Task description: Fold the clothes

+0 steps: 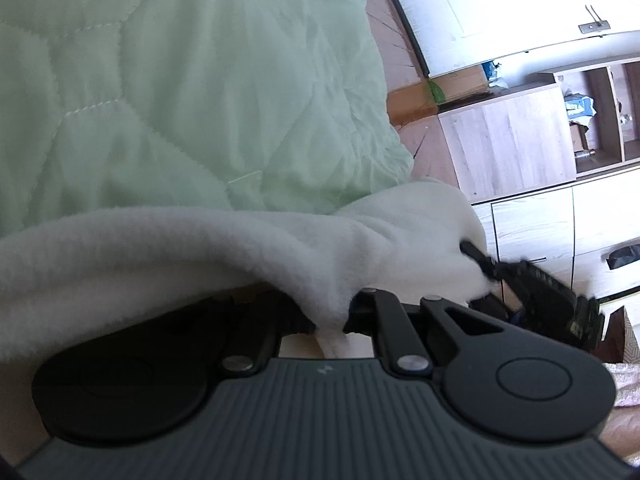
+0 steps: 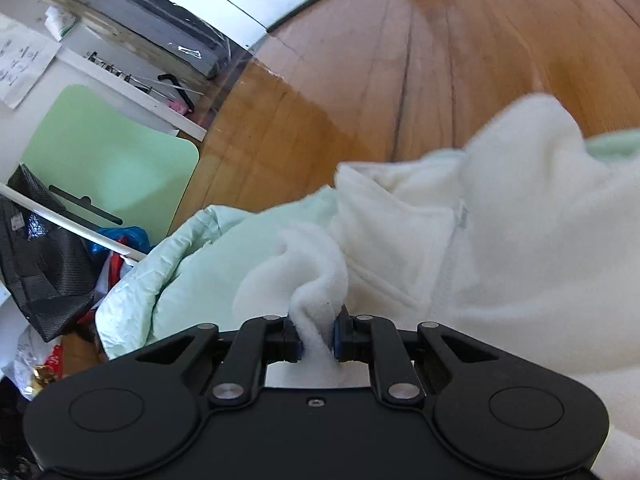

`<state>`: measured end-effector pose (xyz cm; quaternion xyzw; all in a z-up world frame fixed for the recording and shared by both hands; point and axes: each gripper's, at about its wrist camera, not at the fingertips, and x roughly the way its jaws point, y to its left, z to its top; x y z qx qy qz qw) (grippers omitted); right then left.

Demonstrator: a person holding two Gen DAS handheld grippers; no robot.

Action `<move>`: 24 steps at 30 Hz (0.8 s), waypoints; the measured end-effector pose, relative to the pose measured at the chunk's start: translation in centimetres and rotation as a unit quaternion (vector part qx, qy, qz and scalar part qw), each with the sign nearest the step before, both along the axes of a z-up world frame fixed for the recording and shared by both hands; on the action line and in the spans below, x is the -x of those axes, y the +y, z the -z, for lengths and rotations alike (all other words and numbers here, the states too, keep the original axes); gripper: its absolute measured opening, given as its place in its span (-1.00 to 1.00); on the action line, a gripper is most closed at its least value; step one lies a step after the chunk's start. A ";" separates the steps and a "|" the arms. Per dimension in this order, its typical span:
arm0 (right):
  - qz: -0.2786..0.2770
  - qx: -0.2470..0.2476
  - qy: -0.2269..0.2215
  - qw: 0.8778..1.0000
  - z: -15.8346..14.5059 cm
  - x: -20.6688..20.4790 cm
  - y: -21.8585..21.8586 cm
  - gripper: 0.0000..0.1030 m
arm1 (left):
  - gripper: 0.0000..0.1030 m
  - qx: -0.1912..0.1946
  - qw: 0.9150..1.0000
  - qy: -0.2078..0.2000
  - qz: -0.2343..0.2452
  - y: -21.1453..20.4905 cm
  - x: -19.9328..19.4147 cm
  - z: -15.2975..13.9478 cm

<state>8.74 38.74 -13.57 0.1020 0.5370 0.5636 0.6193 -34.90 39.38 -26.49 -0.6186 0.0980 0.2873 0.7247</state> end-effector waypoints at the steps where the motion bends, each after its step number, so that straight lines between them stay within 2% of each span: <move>1: 0.001 -0.015 0.007 1.000 -0.6 0.2 1.3 -0.68 | -0.85 -0.008 1.000 -0.015 -0.003 0.0 0.3 -0.3; 4: 0.005 -0.060 0.027 0.998 -2.4 0.9 5.3 -0.68 | -0.84 -0.040 0.997 -0.058 -0.026 -0.1 1.2 -1.6; 6: 0.009 -0.082 0.076 0.994 -3.0 1.7 8.5 -0.65 | -0.84 -0.072 0.992 -0.066 -0.075 -0.3 2.3 -2.8; 7: 0.015 -0.073 0.090 0.993 -3.1 2.2 10.2 -0.51 | -0.84 -0.076 0.991 -0.067 -0.091 -0.2 2.6 -3.0; 8: 0.021 -0.051 0.086 0.995 -3.1 2.6 11.6 -0.43 | -0.84 -0.068 0.990 -0.065 -0.101 0.1 2.8 -2.8; 11: 0.035 0.031 0.052 0.998 -2.9 3.1 14.8 -0.39 | -0.83 -0.007 0.991 -0.070 -0.115 1.1 3.3 -0.5; 13: 0.031 0.048 0.021 0.998 -4.4 3.1 14.7 -0.39 | -0.83 0.047 0.987 -0.086 -0.124 1.7 3.8 1.7; 15: 0.023 0.055 -0.012 0.998 -6.3 2.9 14.1 -0.39 | -0.81 0.061 0.986 -0.106 -0.114 2.1 4.3 2.6; 18: 0.003 0.058 -0.057 0.997 -9.2 2.9 12.4 -0.38 | -0.81 0.064 0.986 -0.101 -0.112 2.1 4.6 2.1; 20: -0.023 0.054 -0.088 0.994 -11.1 3.8 9.5 -0.27 | -0.80 0.065 0.984 -0.108 -0.127 1.8 4.9 1.5; 22: -0.033 0.084 -0.146 0.985 -12.3 5.0 6.4 -0.22 | -0.80 0.052 0.978 -0.136 -0.150 1.1 5.6 1.0; 24: -0.031 0.142 -0.213 0.966 -12.2 5.3 3.0 -0.16 | -0.79 -0.001 0.977 -0.152 -0.150 0.6 5.9 0.0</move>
